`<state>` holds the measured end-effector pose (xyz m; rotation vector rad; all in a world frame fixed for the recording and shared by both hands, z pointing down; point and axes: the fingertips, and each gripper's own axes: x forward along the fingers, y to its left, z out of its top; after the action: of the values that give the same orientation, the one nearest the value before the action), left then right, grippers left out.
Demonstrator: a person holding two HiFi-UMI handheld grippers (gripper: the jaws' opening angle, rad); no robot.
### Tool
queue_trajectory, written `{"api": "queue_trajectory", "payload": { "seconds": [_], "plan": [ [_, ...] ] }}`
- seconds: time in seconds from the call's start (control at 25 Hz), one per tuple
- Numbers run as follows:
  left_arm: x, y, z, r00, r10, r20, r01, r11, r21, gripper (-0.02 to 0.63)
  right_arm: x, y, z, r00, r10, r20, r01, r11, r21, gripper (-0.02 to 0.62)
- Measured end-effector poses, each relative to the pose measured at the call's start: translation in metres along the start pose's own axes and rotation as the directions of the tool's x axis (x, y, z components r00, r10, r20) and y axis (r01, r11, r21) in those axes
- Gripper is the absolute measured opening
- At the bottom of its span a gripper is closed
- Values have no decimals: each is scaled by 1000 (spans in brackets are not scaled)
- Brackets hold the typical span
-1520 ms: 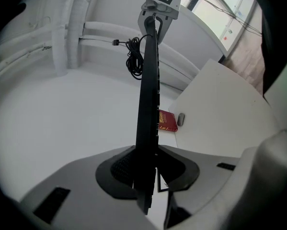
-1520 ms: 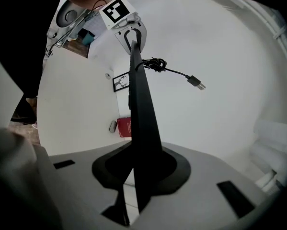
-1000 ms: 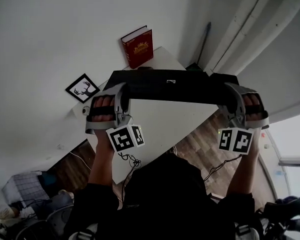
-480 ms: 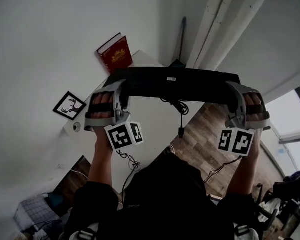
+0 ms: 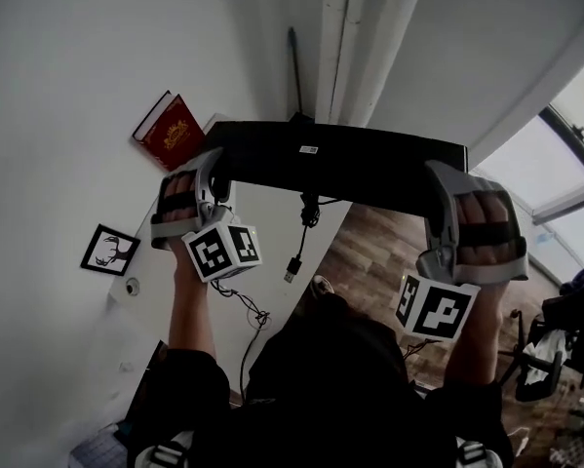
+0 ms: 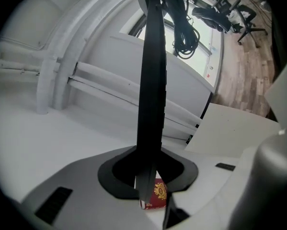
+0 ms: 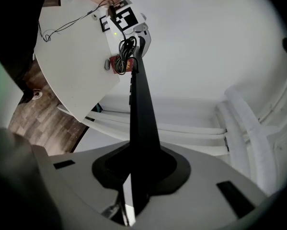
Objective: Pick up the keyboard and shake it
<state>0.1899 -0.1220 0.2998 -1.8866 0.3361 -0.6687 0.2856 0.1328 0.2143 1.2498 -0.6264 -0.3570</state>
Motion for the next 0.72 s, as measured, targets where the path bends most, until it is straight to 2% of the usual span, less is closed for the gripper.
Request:
{"api": "queue_trajectory", "payload": {
  "seconds": [0.16, 0.36, 0.52, 0.72],
  "plan": [
    [24, 3, 13, 999, 5, 39, -5, 1000, -3, 92, -13, -1, 0, 1000, -13, -27, 12, 1000, -28, 84],
    [16, 5, 19, 998, 45, 40, -47, 998, 39, 92, -3, 8, -13, 1000, -4, -8, 5, 1000, 13, 84],
    [-2, 3, 10, 998, 53, -31, -49, 994, 102, 91, 27, 16, -16, 999, 15, 40, -18, 998, 58, 84],
    [-30, -2, -32, 980, 53, -190, -28, 991, 133, 91, 67, 25, 21, 983, 31, 180, -44, 997, 67, 84]
  ]
}}
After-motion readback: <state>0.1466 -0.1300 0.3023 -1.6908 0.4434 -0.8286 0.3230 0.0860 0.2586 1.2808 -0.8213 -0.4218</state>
